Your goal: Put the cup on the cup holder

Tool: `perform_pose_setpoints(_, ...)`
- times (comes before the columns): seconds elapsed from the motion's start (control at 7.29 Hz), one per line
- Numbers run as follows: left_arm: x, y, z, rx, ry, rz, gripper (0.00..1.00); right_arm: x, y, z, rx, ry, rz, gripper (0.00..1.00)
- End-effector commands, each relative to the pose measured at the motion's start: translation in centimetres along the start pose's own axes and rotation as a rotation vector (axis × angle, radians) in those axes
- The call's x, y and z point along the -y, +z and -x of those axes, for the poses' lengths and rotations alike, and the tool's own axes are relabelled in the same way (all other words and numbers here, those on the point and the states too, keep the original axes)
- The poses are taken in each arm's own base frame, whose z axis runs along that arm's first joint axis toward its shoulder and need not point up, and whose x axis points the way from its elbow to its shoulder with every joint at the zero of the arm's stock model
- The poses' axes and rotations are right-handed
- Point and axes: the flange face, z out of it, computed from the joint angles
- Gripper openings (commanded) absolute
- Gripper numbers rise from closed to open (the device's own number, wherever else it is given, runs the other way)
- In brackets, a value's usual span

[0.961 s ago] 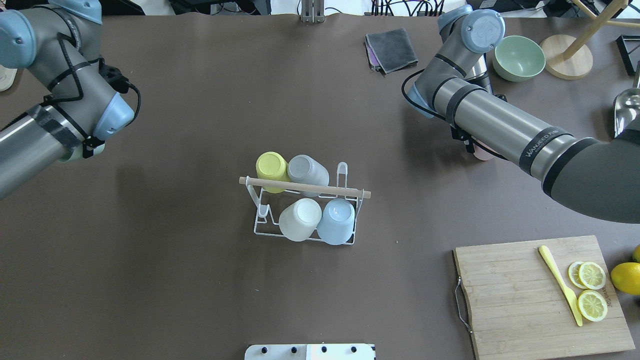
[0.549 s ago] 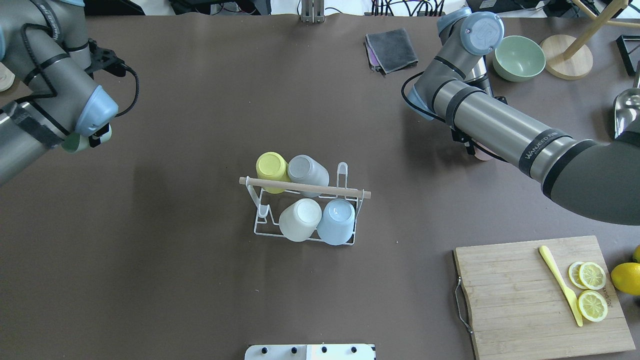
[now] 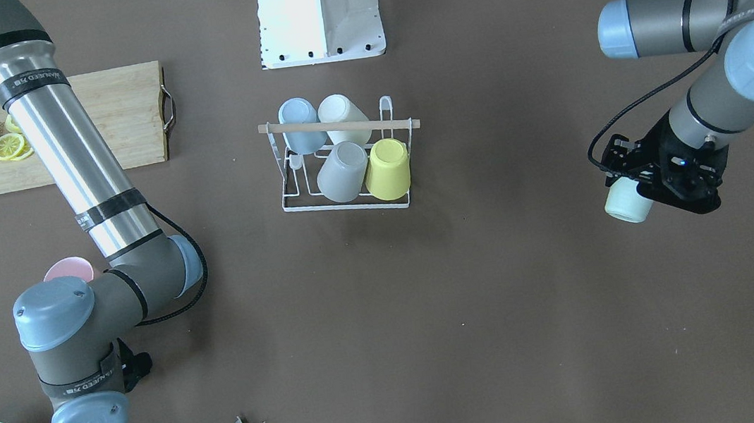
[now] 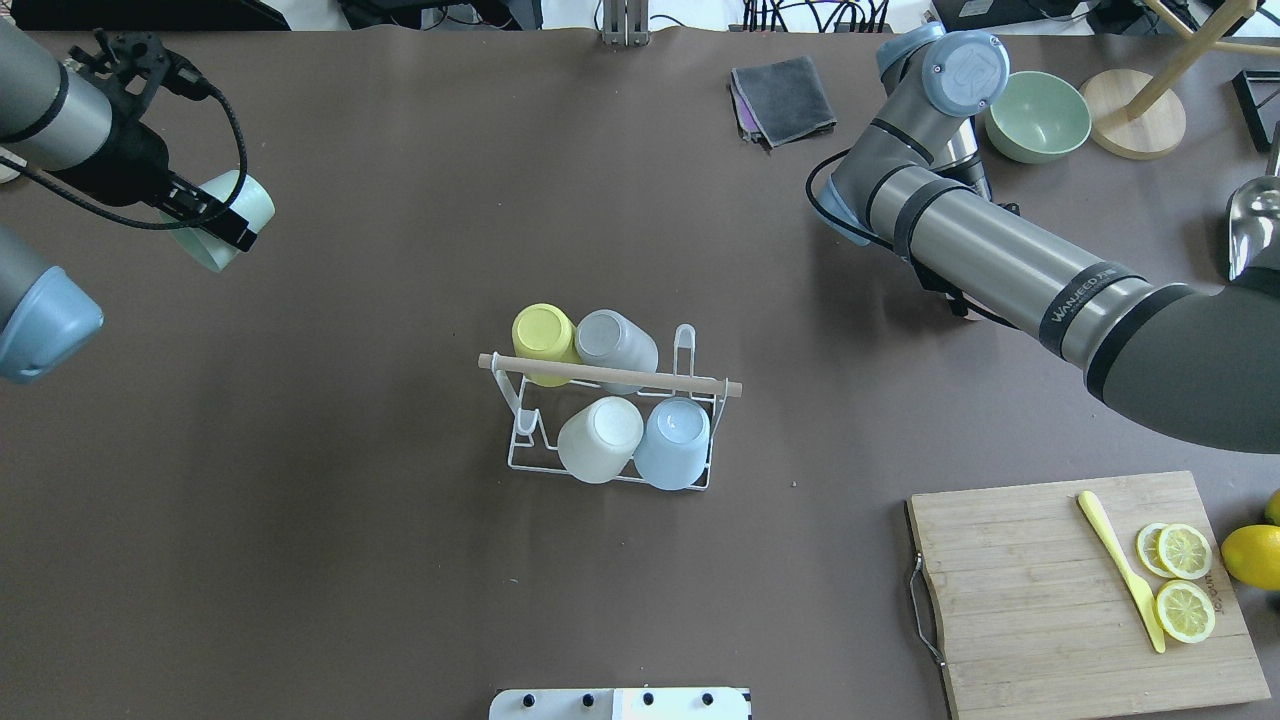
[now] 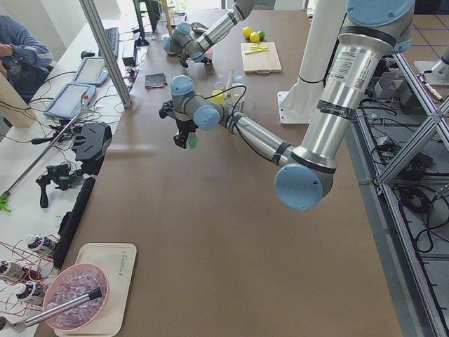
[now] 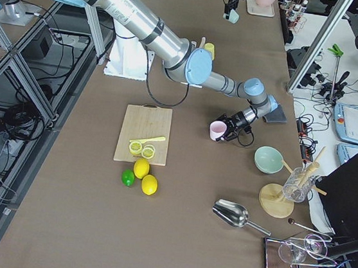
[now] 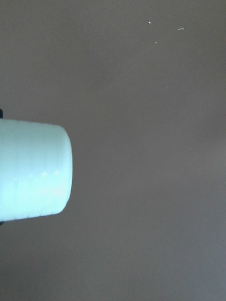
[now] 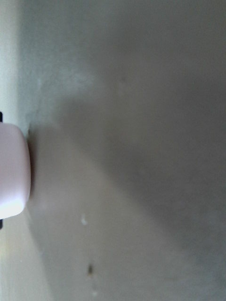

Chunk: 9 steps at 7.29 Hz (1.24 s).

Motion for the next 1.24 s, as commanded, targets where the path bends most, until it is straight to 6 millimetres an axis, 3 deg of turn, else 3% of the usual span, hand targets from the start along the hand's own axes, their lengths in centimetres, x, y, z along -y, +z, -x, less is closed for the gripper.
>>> perform_pose_setpoints(0.0,-4.4,-5.2,-3.0,-0.115,0.027,-0.244,0.29,-2.2,-3.8,-1.0,0.025,0.037,-0.011,0.00)
perform_pose_setpoints(0.14,-4.9,-6.0,-3.4,-0.117,0.027,-0.383,0.31,-3.7,-6.3,-1.9,0.040,0.034,-0.031,0.00)
perform_pose_setpoints(0.27,-5.6,-5.0,-4.9,-0.088,0.067,-0.492,0.31,-4.6,-8.1,-1.0,0.038,0.006,-0.051,0.00)
perform_pose_setpoints(0.55,-6.4,-3.7,-8.2,-0.065,0.114,-0.662,0.31,-8.5,-14.4,-1.9,0.040,-0.009,-0.181,0.00)
perform_pose_setpoints(0.69,-7.2,-2.9,-10.1,-0.048,0.116,-0.731,0.31,-9.9,-16.6,-0.6,0.020,-0.034,-0.232,0.00)
perform_pose_setpoints(0.82,-8.3,-1.8,-11.8,-0.034,0.109,-0.812,0.35,-10.9,-17.8,0.4,0.002,-0.055,-0.280,0.00)
perform_pose_setpoints(1.1,-11.1,0.0,-15.8,0.014,0.038,-1.009,0.34,-15.2,-20.6,0.6,-0.004,-0.101,-0.423,0.00)
